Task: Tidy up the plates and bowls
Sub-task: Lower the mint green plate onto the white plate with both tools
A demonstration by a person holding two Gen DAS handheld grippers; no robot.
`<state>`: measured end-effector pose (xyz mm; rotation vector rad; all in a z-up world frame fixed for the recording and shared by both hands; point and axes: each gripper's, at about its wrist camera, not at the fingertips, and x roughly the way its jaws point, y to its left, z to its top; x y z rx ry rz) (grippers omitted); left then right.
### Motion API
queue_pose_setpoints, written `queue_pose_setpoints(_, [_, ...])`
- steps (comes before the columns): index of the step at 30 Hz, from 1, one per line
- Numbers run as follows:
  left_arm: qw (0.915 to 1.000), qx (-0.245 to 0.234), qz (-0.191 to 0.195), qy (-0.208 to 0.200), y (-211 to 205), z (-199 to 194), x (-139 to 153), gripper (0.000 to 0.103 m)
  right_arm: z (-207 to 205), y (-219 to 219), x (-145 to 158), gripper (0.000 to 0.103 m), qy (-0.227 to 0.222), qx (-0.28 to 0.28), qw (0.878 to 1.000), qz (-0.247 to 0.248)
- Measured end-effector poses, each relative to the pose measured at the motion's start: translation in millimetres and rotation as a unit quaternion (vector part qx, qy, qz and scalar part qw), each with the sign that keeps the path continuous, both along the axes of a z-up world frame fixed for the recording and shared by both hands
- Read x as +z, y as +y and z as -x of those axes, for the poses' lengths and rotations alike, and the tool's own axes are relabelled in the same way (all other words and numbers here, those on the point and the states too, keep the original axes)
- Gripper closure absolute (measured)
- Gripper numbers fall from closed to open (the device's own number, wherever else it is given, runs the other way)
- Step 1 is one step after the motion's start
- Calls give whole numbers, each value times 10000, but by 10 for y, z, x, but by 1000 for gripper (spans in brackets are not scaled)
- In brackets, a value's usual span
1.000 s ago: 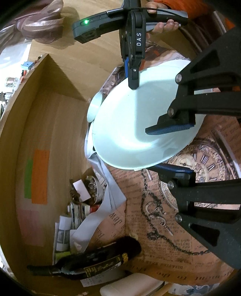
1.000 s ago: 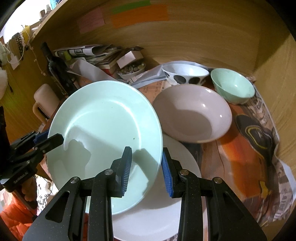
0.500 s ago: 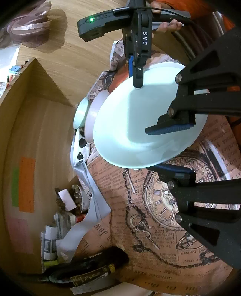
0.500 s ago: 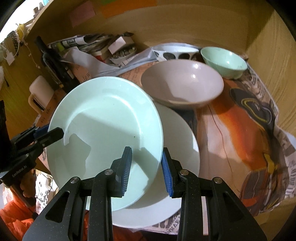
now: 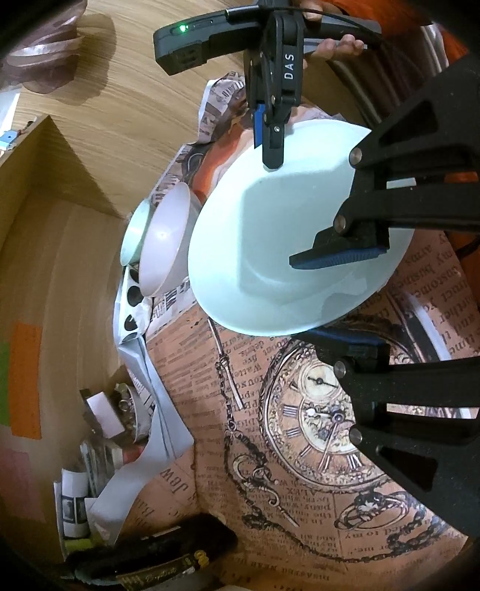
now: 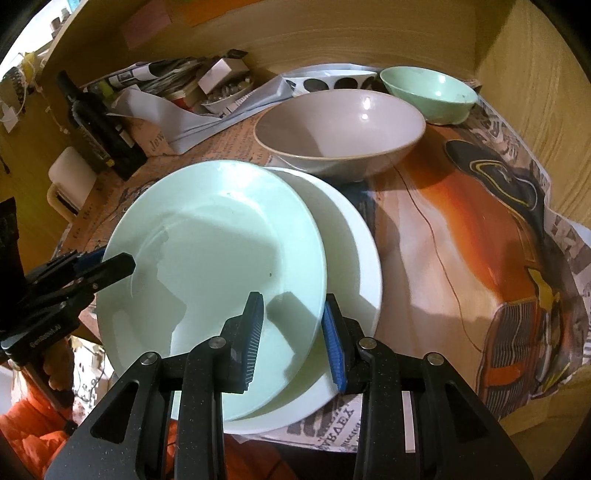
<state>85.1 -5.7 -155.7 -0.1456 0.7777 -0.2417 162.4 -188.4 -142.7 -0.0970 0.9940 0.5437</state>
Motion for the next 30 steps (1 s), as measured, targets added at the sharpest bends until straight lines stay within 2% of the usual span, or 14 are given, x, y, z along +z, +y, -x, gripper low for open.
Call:
queue_pose_setpoints(16, [9995, -60, -266, 148, -115, -208, -125, 73, 3, -101, 5, 74, -105, -142, 9998, -55])
queue_pose_setpoints(30, [9993, -121, -252, 249, -99, -267, -135, 72, 28, -152, 2, 76, -153, -180, 9994, -251])
